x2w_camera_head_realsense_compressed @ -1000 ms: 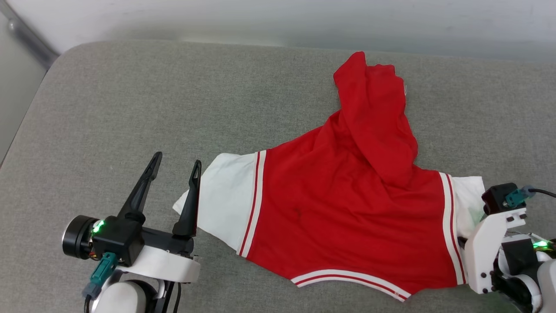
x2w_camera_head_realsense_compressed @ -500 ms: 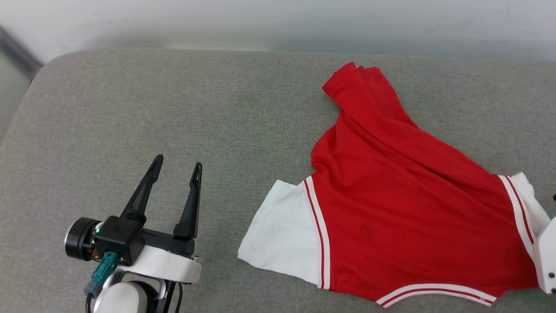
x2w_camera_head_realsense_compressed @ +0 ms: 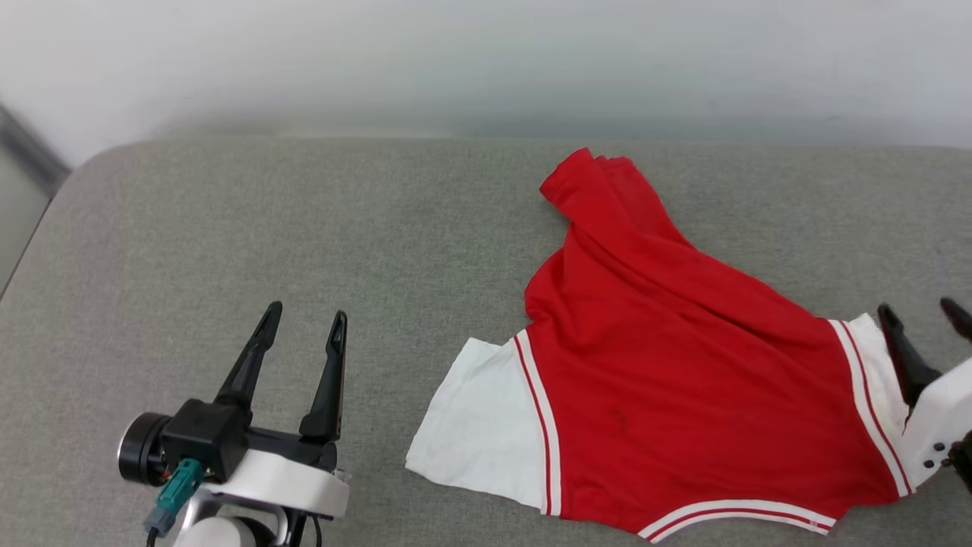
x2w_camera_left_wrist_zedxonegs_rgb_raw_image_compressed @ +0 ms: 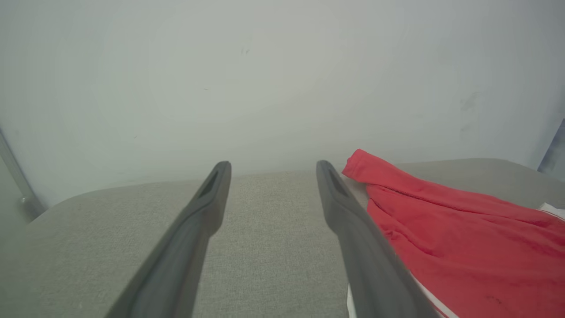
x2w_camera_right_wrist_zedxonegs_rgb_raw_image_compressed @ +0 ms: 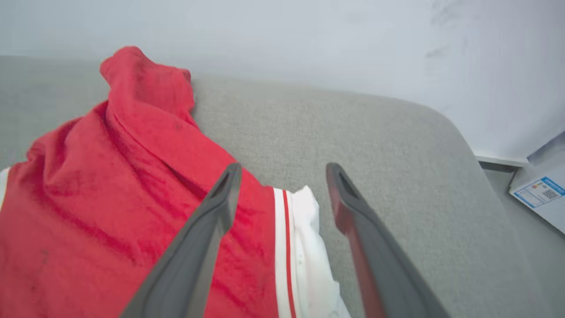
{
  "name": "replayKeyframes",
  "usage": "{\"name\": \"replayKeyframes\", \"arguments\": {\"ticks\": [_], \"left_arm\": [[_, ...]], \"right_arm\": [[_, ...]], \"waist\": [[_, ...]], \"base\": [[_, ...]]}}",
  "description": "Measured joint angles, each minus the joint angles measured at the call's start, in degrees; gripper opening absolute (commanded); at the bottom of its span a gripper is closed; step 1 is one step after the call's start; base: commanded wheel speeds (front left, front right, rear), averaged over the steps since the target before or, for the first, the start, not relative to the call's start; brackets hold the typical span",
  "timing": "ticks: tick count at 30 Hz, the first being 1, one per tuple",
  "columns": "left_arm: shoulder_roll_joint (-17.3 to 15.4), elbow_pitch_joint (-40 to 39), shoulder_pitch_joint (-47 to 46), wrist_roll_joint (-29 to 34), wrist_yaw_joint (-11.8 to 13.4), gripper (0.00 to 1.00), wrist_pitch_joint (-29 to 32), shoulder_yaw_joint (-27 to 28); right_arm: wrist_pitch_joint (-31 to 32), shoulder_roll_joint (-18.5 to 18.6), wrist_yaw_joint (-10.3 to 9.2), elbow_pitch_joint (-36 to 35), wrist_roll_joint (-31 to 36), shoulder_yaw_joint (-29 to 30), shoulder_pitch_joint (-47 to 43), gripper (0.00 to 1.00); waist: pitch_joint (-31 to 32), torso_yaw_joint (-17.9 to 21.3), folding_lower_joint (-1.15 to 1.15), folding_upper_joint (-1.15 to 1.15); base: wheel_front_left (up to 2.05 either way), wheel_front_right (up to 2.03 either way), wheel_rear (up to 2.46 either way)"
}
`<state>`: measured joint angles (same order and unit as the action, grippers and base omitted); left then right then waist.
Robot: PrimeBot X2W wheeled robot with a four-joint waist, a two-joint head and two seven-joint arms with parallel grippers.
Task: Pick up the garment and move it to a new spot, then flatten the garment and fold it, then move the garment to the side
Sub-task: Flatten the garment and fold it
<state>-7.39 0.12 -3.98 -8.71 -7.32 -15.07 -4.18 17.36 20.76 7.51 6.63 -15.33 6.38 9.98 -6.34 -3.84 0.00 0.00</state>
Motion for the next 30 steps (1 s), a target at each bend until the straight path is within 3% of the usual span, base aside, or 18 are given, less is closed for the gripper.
{"name": "replayKeyframes", "arguments": {"ticks": [7,14,18,22,26,30], "left_arm": [[0.47,0.69,2.89,-1.23,-0.02,1.00,0.00,0.49],[-1.29,4.25,5.49,-2.74,-0.08,1.00,4.06,-2.33],[-2.04,2.18,5.03,-4.88,-0.05,1.00,13.41,-3.21],[-2.56,-1.78,4.00,-7.97,0.24,1.00,30.87,-5.10],[-6.17,-6.22,3.70,-8.17,0.15,1.00,46.57,-8.82],[-7.73,-7.86,3.74,-7.77,1.45,1.00,52.65,-8.75]], "right_arm": [[-13.03,-9.10,-0.01,-10.22,-0.33,2.68,-7.97,1.00],[-16.34,-13.66,-0.01,-12.87,-0.25,1.87,-12.66,1.00],[-16.03,-14.55,-0.01,-13.86,0.44,2.55,-13.00,1.00],[-15.70,-14.82,-0.01,-15.28,0.55,2.97,-13.07,1.00],[-15.22,-14.94,-0.01,-15.64,0.58,2.90,-13.08,1.00],[-15.33,-14.96,-0.01,-15.18,1.19,2.53,-12.41,1.00]], "waist": [[2.35,1.67,0.00,0.00],[2.82,3.64,-0.01,0.00],[2.03,4.07,-0.01,0.00],[0.64,4.31,-0.01,0.00],[-0.61,5.11,-0.01,0.00],[-2.15,6.20,0.00,0.00]], "base": [[0.00,0.00,0.00],[0.00,0.00,0.00],[0.00,0.00,0.00],[0.00,0.00,0.00],[0.00,0.00,0.00],[0.00,0.00,0.00]]}}
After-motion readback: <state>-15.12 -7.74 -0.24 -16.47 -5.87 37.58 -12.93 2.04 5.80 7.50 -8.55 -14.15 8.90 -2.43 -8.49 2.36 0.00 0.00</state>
